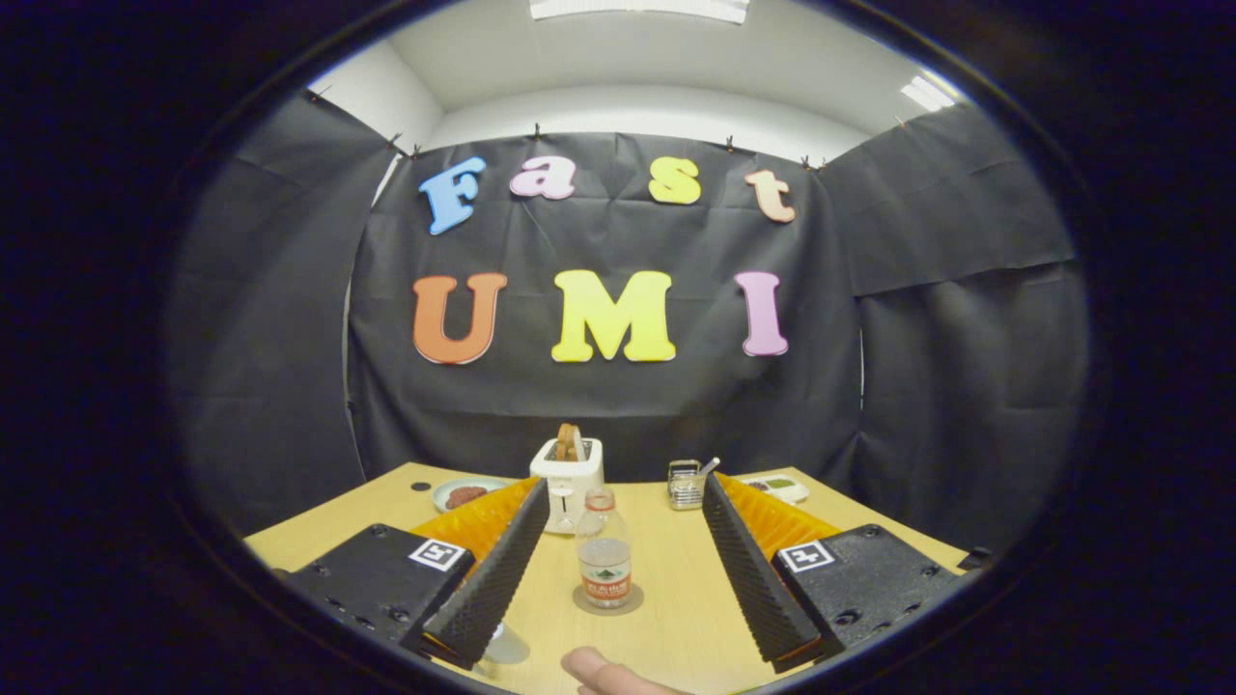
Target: Take the bottle from table, then pour the juice into the cup, finally place the bottle on the coaster
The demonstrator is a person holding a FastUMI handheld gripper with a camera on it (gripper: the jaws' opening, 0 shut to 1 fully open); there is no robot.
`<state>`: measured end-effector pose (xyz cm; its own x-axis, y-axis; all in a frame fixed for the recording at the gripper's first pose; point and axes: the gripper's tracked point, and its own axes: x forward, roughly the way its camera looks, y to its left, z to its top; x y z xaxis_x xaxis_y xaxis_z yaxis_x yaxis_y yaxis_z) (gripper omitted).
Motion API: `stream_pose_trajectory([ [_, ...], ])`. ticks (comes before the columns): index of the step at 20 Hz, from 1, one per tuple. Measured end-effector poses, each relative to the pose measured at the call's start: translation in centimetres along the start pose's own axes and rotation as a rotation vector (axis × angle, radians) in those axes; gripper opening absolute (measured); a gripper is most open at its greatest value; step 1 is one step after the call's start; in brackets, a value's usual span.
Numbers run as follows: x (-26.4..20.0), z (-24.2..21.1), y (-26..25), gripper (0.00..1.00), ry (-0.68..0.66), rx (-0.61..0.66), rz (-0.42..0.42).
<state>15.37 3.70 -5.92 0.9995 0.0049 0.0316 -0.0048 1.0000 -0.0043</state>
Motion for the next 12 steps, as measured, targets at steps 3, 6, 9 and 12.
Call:
stream_pose_trajectory([
  [3, -2.1, 1.9, -0.1, 1.0, 0.026, -0.034, -0.008],
  [6, -4.5, 4.5, -0.9, 1.0, 0.037, 0.001, -0.033],
  [9, -6.2, 6.5, -1.1, 1.0, 0.043, 0.016, -0.034],
  [12, -7.7, 8.2, -1.1, 1.0, 0.029, 0.008, -0.03],
])
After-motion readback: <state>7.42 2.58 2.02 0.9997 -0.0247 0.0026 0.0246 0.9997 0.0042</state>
